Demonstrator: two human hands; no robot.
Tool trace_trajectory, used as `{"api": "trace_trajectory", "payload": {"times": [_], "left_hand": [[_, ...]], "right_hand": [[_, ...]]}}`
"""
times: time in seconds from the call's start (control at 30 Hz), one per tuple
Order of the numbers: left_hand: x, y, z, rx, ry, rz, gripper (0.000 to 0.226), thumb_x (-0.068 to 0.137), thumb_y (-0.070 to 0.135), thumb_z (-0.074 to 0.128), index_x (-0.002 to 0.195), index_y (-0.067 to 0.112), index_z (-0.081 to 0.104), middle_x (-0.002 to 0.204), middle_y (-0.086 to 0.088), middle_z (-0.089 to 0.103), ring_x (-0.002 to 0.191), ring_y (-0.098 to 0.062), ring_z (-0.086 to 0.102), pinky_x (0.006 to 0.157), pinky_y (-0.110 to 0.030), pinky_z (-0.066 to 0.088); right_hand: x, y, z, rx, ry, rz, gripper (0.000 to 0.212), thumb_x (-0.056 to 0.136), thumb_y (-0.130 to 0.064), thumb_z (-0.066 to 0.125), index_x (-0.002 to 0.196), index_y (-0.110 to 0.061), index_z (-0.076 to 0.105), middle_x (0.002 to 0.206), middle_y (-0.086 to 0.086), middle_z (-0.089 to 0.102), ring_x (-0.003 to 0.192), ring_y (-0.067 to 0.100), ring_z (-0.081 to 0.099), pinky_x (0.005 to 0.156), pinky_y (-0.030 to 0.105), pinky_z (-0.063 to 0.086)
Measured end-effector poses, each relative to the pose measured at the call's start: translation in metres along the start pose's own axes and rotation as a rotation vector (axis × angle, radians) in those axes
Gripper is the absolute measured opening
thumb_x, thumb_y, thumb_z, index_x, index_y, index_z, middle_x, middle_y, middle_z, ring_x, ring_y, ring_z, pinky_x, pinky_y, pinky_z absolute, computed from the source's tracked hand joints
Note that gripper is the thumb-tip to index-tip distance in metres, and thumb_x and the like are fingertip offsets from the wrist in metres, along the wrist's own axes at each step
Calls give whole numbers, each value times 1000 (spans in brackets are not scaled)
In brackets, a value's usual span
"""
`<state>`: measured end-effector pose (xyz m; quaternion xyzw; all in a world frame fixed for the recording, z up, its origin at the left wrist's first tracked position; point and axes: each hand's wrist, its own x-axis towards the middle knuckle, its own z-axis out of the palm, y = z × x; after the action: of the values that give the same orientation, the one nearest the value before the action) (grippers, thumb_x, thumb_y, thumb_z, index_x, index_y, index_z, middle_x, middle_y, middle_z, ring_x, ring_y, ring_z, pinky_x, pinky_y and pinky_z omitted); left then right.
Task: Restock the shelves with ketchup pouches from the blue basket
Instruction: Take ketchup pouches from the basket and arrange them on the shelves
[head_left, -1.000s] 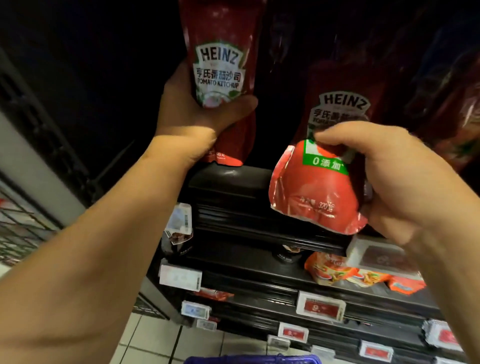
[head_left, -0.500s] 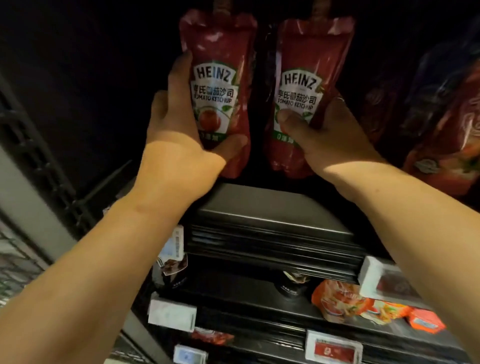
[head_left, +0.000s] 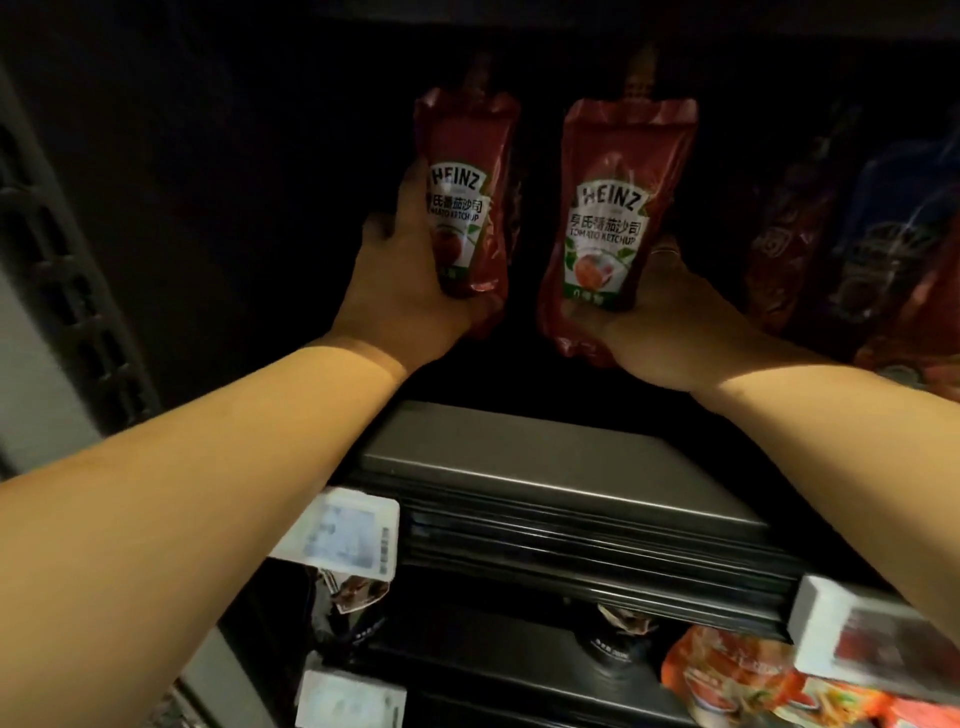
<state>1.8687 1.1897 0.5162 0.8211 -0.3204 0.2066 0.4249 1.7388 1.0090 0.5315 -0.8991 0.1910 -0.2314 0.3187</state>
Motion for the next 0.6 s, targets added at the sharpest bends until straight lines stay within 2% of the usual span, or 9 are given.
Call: {"api": "trace_trajectory", "payload": {"times": [0.1, 0.2, 0.3, 0.4, 0.53, 0.6], "left_hand": [[2, 0, 7, 103, 9, 37, 125, 72, 50, 84, 161, 28, -2, 151, -16, 40, 129, -33, 51, 92, -26, 34], [13, 0, 10, 165, -55, 68, 127, 75, 52, 82, 160, 24, -8, 151, -17, 42, 132, -34, 52, 101, -32, 40], [30, -1, 11, 75, -128, 4, 124, 77, 46, 82, 160, 29, -9, 150, -10, 48, 130, -28, 55, 96, -24, 36], [44, -3, 16, 113, -152, -25, 124, 78, 45, 81, 160, 24, -9, 152, -12, 43, 134, -31, 50, 98, -25, 35], [58, -8, 24, 181, -154, -31, 123, 78, 48, 80, 161, 20, -6, 151, -19, 43, 133, -38, 50, 106, -37, 42], [64, -13, 29, 166, -139, -35, 120, 79, 46, 80, 161, 21, -4, 149, -19, 45, 132, -38, 51, 105, -38, 43]], "right_hand": [[15, -1, 10, -16, 23, 6, 78, 85, -50, 75, 145, -16, 39, 138, 1, 59, 124, 24, 59, 91, 27, 47], [29, -3, 17, -2, 30, 17, 76, 83, -49, 77, 143, -16, 43, 137, 2, 59, 124, 25, 60, 90, 27, 48], [39, -4, 20, -22, 87, 64, 81, 81, -50, 79, 143, -13, 42, 141, 5, 57, 126, 26, 57, 85, 25, 43], [50, -4, 23, -44, 121, 75, 81, 81, -51, 79, 143, -13, 44, 143, 7, 56, 128, 27, 56, 91, 26, 45], [66, -7, 29, -141, 116, 46, 78, 85, -55, 73, 146, -16, 47, 145, 6, 55, 130, 26, 54, 99, 27, 44], [75, -7, 30, -158, 97, 45, 78, 85, -57, 71, 148, -17, 46, 147, 5, 53, 132, 26, 53, 101, 27, 43]]}}
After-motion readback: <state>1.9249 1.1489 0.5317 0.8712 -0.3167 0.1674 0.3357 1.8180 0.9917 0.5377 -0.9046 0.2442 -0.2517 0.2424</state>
